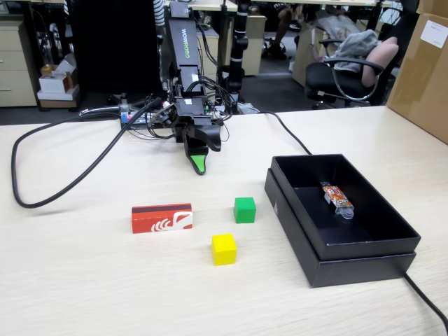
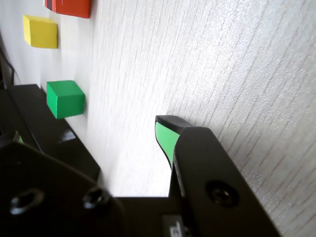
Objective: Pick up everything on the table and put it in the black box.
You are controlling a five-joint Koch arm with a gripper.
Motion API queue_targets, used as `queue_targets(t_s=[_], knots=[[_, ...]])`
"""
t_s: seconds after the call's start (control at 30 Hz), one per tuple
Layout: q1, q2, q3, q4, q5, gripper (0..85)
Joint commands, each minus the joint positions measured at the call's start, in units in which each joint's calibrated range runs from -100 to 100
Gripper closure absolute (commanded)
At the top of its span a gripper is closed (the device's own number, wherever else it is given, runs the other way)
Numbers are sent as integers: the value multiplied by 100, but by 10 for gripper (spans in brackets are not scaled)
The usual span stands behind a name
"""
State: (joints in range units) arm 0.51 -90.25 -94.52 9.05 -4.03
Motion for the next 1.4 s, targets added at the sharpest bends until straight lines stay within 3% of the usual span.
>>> queue_targets(t_s=[0.0,0.87,0.97,1.17,1.37], knots=[[0,-23,-95,-88,5,354],[59,-103,41,-209,63,355],[29,-149,504,-1030,73,356],[73,-815,2489,-3786,440,356],[78,-803,4139,-5013,503,366]])
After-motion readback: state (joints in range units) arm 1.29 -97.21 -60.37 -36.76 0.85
